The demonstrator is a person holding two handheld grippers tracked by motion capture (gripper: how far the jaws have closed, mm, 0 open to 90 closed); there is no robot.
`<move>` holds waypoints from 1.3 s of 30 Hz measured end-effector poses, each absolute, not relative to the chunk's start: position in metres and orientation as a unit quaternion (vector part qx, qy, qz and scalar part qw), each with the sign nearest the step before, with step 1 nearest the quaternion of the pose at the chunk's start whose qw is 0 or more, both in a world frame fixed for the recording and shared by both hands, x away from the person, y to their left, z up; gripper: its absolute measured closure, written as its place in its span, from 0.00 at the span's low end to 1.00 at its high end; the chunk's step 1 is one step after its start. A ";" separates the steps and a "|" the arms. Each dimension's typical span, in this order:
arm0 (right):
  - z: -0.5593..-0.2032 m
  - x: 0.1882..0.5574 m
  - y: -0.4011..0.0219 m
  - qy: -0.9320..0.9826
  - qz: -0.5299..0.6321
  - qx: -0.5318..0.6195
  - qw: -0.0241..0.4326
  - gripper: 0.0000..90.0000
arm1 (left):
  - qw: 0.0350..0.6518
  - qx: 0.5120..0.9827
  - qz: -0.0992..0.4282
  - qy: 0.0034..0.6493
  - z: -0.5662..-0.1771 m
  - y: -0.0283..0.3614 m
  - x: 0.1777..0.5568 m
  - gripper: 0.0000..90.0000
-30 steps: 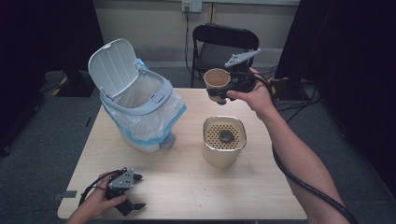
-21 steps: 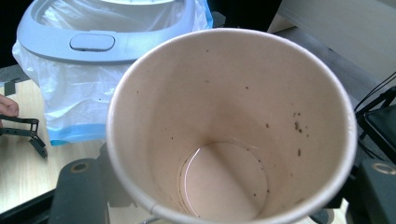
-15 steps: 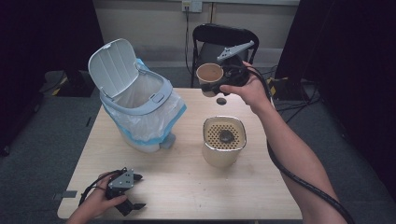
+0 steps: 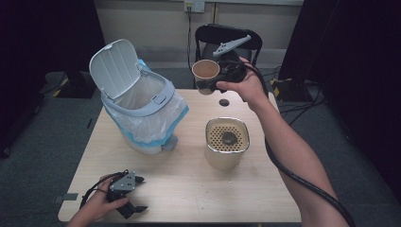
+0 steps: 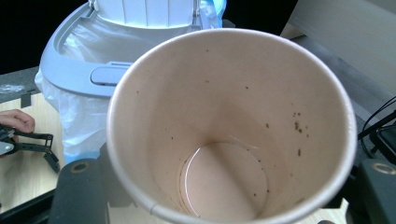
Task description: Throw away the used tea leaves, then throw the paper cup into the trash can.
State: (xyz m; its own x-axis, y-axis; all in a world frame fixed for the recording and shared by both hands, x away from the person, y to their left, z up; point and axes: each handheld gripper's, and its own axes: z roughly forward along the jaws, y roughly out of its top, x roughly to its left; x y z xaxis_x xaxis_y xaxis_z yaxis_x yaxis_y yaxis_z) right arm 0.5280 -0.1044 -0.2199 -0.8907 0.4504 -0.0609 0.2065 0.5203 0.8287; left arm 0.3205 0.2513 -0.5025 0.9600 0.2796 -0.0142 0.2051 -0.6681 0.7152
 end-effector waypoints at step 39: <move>-0.209 0.531 -0.018 0.867 0.470 0.137 0.095 0.30 | 0.387 0.911 0.047 0.134 -0.503 0.251 0.320 0.00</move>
